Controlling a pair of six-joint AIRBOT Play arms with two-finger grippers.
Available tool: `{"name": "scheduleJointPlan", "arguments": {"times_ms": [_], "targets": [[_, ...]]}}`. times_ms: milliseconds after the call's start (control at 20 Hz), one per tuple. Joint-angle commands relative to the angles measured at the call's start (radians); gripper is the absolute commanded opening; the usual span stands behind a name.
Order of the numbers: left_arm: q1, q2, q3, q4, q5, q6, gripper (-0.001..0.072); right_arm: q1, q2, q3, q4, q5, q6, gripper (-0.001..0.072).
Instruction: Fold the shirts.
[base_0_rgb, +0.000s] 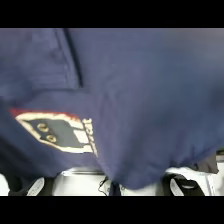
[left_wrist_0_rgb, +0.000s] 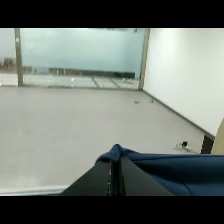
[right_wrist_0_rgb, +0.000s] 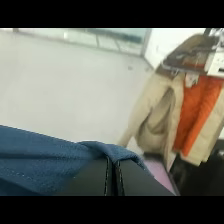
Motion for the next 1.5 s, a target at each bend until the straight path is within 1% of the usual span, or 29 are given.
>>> {"name": "scheduleJointPlan", "arguments": {"times_ms": [0, 100, 250, 300, 400, 550, 700, 900, 1000, 1050, 1100, 1150, 1200, 1250, 1300, 1350, 1400, 1450], "targets": [[0.001, -0.127, -0.044, 0.102, -0.008, -0.004, 0.0037, -0.001, -0.166, 0.001, -0.043, 0.024, -0.02, 0.007], [0.0, -0.254, -0.044, 0.091, -0.027, -0.004, 0.0037, 0.0, -0.305, 0.001, -0.036, 0.06, -0.009, 0.007], [-0.013, -0.476, -0.044, 0.09, -0.069, -0.004, 0.0037, 0.002, -0.545, 0.001, 0.028, 0.147, -0.003, 0.007], [-0.02, -0.552, -0.044, 0.09, -0.077, -0.004, 0.0037, 0.002, -0.631, 0.001, 0.038, 0.141, 0.009, 0.0069], [-0.031, -0.704, -0.043, 0.09, -0.058, -0.004, 0.0037, 0.002, -0.785, 0.001, 0.037, 0.068, 0.047, 0.007], [-0.03, -0.898, -0.043, 0.063, 0.05, -0.005, 0.0037, 0.002, -0.961, 0.001, 0.038, -0.089, 0.105, 0.007], [-0.037, -1.04, -0.043, -0.01, 0.192, -0.005, 0.0037, 0.002, -1.075, 0.001, 0.042, -0.2, 0.151, 0.007], [-0.066, -1.164, -0.043, -0.109, 0.373, -0.005, 0.0038, 0.002, -1.137, 0.001, 0.041, -0.322, 0.251, 0.007], [-0.087, -1.197, -0.043, -0.14, 0.43, -0.004, 0.0038, 0.002, -1.141, 0.001, 0.042, -0.339, 0.304, 0.007], [-0.098, -1.208, -0.043, -0.14, 0.435, 0.0, 0.0038, 0.002, -1.141, 0.001, 0.045, -0.328, 0.327, 0.007], [-0.106, -1.212, -0.043, -0.139, 0.427, 0.017, 0.0038, 0.002, -1.141, 0.001, 0.064, -0.302, 0.326, 0.007], [-0.111, -1.209, -0.042, -0.14, 0.405, 0.045, 0.0038, 0.002, -1.137, 0.002, 0.079, -0.244, 0.325, 0.007], [-0.109, -1.198, -0.039, -0.139, 0.352, 0.101, 0.0038, 0.002, -1.126, 0.005, 0.082, -0.156, 0.31, 0.007], [-0.1, -1.183, -0.03, -0.125, 0.265, 0.177, 0.0038, 0.001, -1.11, 0.005, 0.08, -0.068, 0.283, 0.007], [-0.088, -1.168, -0.02, -0.084, 0.156, 0.226, 0.0038, -0.007, -1.093, 0.005, 0.076, 0.024, 0.244, 0.007], [-0.074, -1.157, -0.014, -0.024, 0.028, 0.224, 0.0038, -0.017, -1.08, 0.005, 0.075, 0.103, 0.207, 0.0071], [-0.061, -1.154, -0.013, 0.011, -0.098, 0.192, 0.0038, -0.023, -1.075, 0.005, 0.08, 0.185, 0.193, 0.007], [-0.048, -1.163, -0.014, 0.025, -0.227, 0.152, 0.0038, -0.024, -1.079, 0.002, 0.097, 0.254, 0.201, 0.007]]}}
